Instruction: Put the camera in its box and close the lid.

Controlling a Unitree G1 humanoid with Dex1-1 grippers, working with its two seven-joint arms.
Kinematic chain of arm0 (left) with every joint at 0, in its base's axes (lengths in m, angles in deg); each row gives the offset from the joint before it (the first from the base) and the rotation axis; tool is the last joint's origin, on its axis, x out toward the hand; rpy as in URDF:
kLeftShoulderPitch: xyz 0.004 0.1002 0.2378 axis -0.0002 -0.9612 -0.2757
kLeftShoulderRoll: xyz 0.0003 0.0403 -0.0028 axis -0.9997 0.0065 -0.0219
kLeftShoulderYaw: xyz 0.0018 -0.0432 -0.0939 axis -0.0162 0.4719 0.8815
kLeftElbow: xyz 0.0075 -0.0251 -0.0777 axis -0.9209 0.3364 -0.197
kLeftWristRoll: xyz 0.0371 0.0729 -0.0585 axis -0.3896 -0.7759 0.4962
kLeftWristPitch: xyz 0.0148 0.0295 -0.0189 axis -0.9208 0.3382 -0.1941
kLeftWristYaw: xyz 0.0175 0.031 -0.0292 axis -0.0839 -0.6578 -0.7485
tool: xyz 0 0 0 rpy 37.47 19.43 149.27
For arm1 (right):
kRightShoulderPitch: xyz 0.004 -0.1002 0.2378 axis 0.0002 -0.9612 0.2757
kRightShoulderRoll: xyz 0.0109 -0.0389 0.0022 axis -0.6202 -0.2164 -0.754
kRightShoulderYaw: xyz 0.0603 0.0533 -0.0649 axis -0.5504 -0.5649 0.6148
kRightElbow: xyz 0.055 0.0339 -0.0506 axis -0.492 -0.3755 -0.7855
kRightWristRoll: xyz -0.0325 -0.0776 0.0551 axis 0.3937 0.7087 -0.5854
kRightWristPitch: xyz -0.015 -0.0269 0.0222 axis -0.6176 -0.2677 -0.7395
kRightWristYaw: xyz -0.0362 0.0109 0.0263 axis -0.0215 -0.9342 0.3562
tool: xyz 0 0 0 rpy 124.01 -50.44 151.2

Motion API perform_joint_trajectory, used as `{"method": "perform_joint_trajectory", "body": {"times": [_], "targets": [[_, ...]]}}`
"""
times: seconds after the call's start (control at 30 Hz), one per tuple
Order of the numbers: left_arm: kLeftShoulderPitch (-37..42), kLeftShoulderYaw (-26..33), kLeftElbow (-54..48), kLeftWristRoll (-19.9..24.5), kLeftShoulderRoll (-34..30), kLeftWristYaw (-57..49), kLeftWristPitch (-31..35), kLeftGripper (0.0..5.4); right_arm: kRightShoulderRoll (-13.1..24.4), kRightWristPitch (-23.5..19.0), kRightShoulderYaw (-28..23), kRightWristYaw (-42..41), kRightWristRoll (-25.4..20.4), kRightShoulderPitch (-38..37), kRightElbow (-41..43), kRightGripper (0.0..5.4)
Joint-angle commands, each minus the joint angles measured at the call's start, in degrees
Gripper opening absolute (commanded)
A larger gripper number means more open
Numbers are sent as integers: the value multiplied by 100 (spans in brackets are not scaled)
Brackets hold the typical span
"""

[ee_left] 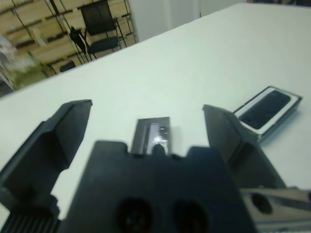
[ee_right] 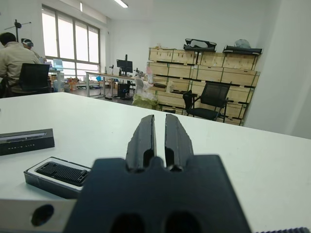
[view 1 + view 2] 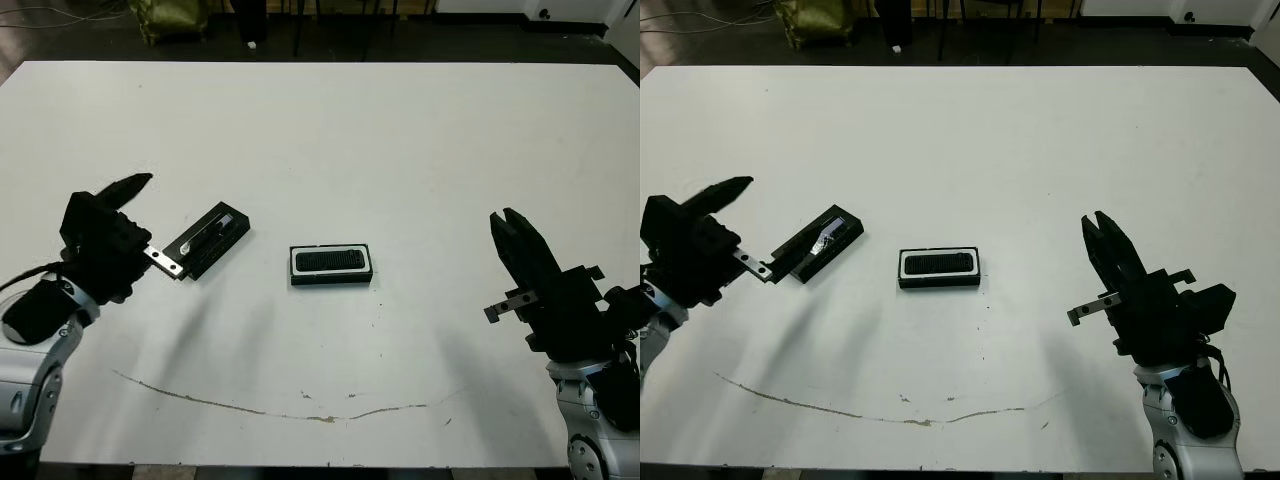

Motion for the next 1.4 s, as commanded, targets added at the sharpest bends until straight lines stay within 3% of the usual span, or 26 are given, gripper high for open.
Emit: {"method": "perform_joint_trajectory", "body": {"times": [0.03,0.4,0.7,0.97,1.2,1.4], "targets": [[2,42,137,259,83,-29,470,536,76,-53,-46,-55,-30,-74,-83,0],[58,-72,324,298,13,62,698,536,80,-296,-70,34,-32,-133,92,0],[16,-459,678,-992,-167,-135,-425,536,74,-396,-71,86,23,-180,205,0],[87,-525,992,-1269,-195,-38,-649,536,108,-514,-104,74,-13,-238,298,0],[231,-631,1291,-1320,-215,171,-755,536,96,-534,-119,101,7,-254,326,0],[388,-507,1435,-687,-100,511,-58,536,105,-533,-140,118,55,-281,341,0]]}}
